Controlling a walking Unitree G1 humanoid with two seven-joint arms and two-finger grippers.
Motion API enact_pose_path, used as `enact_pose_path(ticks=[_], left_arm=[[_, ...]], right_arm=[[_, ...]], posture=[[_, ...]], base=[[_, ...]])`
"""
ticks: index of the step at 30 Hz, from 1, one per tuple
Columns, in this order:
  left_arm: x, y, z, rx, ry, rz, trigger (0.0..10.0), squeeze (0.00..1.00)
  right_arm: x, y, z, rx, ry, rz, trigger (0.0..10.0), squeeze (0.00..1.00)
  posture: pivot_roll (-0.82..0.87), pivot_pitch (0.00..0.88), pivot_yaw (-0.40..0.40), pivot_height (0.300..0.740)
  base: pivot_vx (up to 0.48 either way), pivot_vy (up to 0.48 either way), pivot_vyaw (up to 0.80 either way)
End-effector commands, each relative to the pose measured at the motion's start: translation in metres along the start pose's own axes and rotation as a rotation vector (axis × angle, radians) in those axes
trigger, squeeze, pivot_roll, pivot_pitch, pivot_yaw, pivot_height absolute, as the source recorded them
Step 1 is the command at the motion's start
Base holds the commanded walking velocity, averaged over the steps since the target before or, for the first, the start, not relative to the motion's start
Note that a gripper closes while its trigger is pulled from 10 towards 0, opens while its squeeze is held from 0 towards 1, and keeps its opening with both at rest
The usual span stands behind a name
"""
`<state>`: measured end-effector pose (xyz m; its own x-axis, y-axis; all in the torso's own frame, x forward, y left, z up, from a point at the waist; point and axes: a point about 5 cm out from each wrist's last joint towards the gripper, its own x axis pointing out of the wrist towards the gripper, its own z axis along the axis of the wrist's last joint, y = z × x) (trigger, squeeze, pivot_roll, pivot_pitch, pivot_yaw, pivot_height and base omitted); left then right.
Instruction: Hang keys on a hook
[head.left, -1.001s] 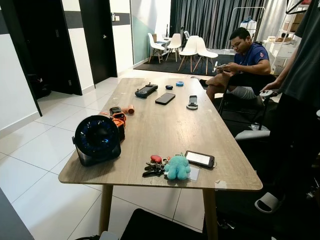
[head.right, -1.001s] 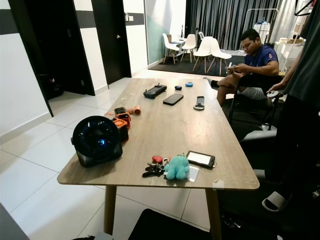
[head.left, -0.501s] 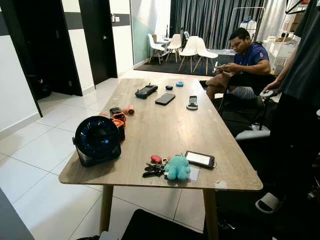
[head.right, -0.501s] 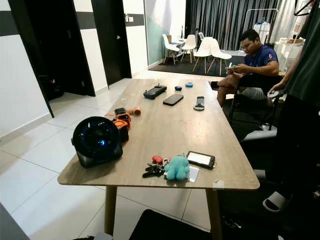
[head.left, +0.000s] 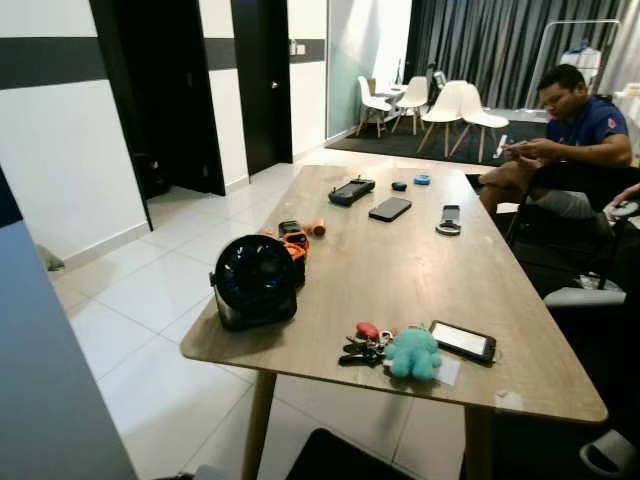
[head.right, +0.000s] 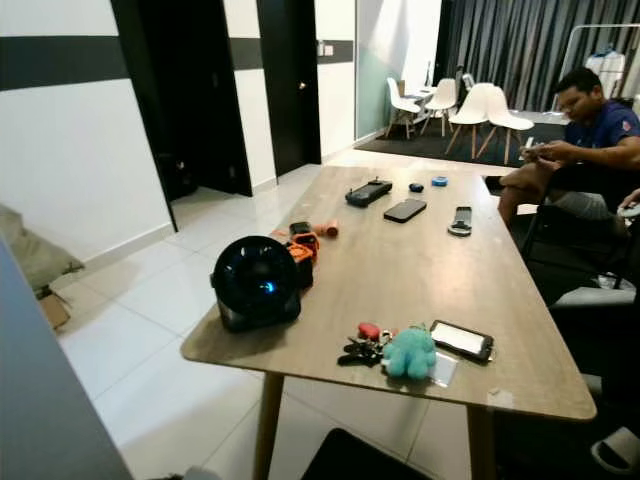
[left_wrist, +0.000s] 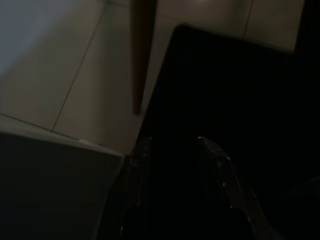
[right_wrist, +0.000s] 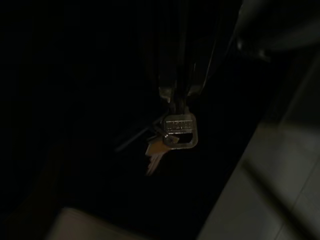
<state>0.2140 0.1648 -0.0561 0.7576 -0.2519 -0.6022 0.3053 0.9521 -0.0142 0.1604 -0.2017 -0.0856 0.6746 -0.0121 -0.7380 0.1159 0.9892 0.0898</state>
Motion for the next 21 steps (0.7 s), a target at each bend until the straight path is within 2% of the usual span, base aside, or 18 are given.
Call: enact_pose_path(ticks=[1, 10, 12, 21], left_arm=[[-0.0050, 0.0004, -0.0122, -0.017, 0.039, 0.006, 10.0, 0.00], [-0.0067, 0.0006, -0.0145, -0.025, 0.039, -0.004, 10.0, 0.00], [-0.0072, 0.0006, -0.0153, -0.025, 0.040, -0.007, 10.0, 0.00], [-0.0084, 0.0021, -0.0170, -0.034, 0.046, -0.007, 10.0, 0.00]], right_arm=[[0.0016, 0.0008, 0.0047, -0.011, -0.012, 0.005, 10.0, 0.00], [0.0015, 0.0027, 0.0043, -0.024, -0.015, 0.017, 10.0, 0.00], [0.0013, 0.0034, 0.0027, 0.008, -0.013, 0.015, 10.0, 0.00], [-0.0002, 0.0053, -0.0031, -0.008, 0.008, 0.028, 10.0, 0.00]], posture=[[0.02, 0.006, 0.027, 0.740], [0.02, 0.004, 0.023, 0.740], [0.02, 0.004, 0.023, 0.740], [0.03, 0.007, 0.026, 0.740]], base=[[0.000, 0.000, 0.80], [0.000, 0.000, 0.78], [0.000, 0.000, 0.00], [0.000, 0.000, 0.00]])
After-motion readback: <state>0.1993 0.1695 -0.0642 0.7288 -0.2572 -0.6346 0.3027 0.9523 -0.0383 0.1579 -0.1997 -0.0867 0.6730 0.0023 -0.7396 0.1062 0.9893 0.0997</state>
